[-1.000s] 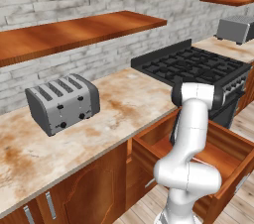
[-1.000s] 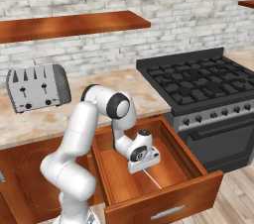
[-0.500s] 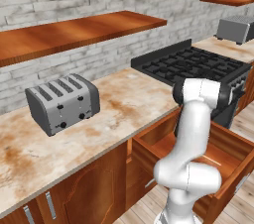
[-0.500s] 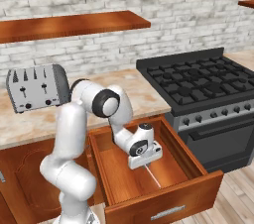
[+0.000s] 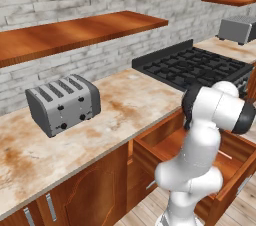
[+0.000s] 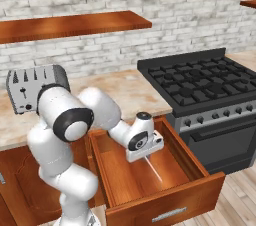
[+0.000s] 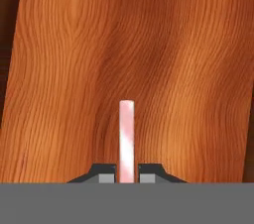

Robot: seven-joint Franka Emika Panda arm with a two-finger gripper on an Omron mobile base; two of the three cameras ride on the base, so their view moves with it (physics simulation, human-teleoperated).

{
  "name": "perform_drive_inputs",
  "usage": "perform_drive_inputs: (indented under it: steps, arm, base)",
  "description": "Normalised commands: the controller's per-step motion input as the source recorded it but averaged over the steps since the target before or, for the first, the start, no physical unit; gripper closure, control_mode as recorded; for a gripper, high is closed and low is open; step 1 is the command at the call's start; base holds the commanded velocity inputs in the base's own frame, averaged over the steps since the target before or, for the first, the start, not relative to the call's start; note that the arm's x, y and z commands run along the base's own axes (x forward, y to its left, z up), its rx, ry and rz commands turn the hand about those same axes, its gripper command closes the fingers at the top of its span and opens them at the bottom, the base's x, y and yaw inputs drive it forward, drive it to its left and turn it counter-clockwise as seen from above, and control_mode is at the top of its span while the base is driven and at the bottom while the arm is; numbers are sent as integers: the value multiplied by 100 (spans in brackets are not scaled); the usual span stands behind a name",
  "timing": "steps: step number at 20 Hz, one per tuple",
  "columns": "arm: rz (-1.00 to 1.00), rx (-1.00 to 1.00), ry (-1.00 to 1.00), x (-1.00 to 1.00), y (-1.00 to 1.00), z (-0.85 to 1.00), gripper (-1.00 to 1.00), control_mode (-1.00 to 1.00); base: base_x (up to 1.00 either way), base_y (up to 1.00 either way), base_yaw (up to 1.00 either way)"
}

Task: Take a straw from the drawer in front and place it inside the glass cup on the dining counter.

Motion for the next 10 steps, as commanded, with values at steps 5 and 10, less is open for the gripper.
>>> perform_drive_inputs:
  steps: [5, 10]
  arm:
    - [0, 0, -10, 0, 0, 100, 100, -100]
    - [-4, 0, -3, 0, 6, 100, 100, -100]
  base:
    - [0, 0, 0]
    - [0, 0, 0]
